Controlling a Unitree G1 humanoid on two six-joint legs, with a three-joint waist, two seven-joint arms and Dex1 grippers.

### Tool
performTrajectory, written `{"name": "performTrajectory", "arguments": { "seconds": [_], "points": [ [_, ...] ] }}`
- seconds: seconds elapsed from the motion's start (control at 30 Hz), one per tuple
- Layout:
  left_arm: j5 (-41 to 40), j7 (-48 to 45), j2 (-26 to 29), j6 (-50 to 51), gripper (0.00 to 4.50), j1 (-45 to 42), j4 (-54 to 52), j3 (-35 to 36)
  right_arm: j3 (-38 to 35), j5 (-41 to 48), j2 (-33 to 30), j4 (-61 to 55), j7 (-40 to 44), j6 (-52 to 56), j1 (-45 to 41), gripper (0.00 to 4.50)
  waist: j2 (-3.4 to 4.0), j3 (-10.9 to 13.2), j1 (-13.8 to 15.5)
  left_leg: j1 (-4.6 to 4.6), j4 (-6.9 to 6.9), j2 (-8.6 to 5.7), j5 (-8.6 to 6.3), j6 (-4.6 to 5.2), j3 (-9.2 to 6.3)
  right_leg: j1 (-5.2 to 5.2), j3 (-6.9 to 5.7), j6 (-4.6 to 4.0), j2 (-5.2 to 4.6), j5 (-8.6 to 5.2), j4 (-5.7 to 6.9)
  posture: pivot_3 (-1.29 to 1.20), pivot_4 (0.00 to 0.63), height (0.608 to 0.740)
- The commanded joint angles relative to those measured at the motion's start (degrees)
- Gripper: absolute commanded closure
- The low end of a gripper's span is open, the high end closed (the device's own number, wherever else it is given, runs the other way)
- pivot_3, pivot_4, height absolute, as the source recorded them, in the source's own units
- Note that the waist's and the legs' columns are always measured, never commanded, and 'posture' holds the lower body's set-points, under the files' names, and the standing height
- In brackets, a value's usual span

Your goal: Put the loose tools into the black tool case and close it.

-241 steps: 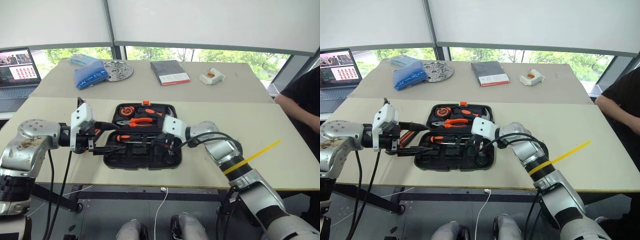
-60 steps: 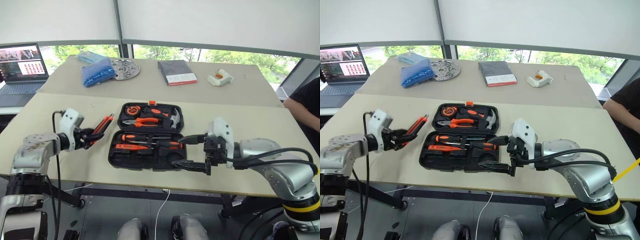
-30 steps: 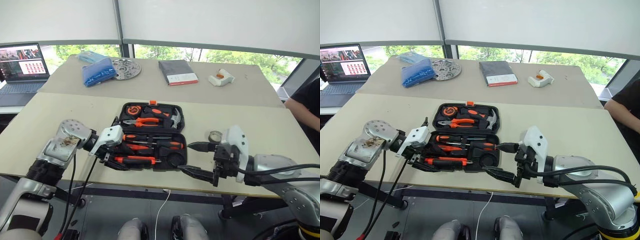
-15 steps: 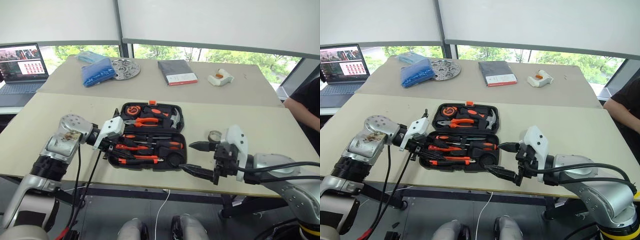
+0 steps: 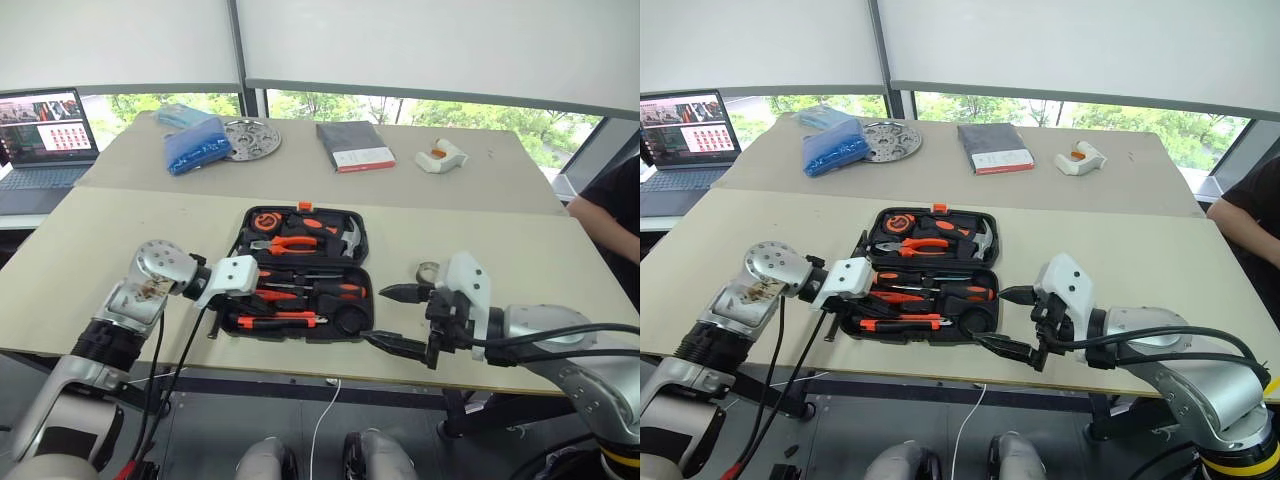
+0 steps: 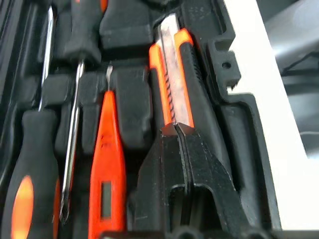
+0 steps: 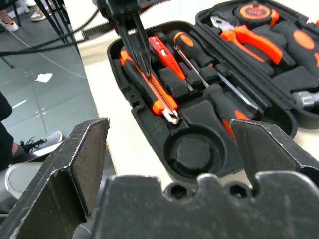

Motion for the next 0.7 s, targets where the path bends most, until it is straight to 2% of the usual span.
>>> {"name": "performTrajectory", "arguments": {
  "seconds": [0.03,0.23,0.33,0.57,0.7],
  "points": [
    [1.11,0.32,0.06,1.47,4.49,1.19,2.33,-0.32,-0.13,-0.55,0.13,-0.45,0.53,-1.93,-0.99,0.0,0.05,-0.04,0.1,0.08,-0.01,0.0,-0.02,0.03,-0.03,0.09,-0.03,0.0,-0.03,0.0,-0.02,0.0,0.15,0.718],
    [-8.46,-2.74,2.02,14.39,4.49,-1.65,-2.27,6.2,-0.64,-1.03,-0.36,-0.36,1.16,-2.29,0.04,0.0,0.04,-0.03,-0.02,-0.02,0.0,0.01,-0.05,0.08,-0.08,0.03,-0.06,0.02,-0.01,0.0,-0.02,0.0,0.15,0.718],
    [-10.64,-4.55,3.39,18.12,4.49,-1.05,-5.96,6.88,-0.74,-1.03,-0.28,-0.37,1.34,-2.42,0.41,0.0,0.04,-0.03,0.03,-0.32,0.05,0.01,-0.02,0.06,-0.06,-0.22,-0.08,0.01,0.03,0.0,-0.01,0.0,0.15,0.718],
    [-7.71,-5.06,4.89,14.76,4.49,3.42,-9.28,4.31,-0.18,-1.3,0.24,-0.02,1.44,-2.5,-0.01,0.0,0.04,-0.03,0.08,-0.3,0.1,-0.03,-0.04,0.09,-0.05,-0.16,-0.06,0.05,0.01,-0.02,-0.11,0.0,0.15,0.718],
    [1.88,-0.02,3.88,4.02,4.49,5.36,-4.7,-0.57,-0.23,-1.16,0.63,0.36,1.42,-2.21,-0.26,0.0,0.07,-0.05,0.19,-0.26,0.06,-0.02,-0.05,0.08,-0.06,-0.14,-0.07,0.05,-0.02,-0.02,-0.12,0.0,0.15,0.718]
  ]
}}
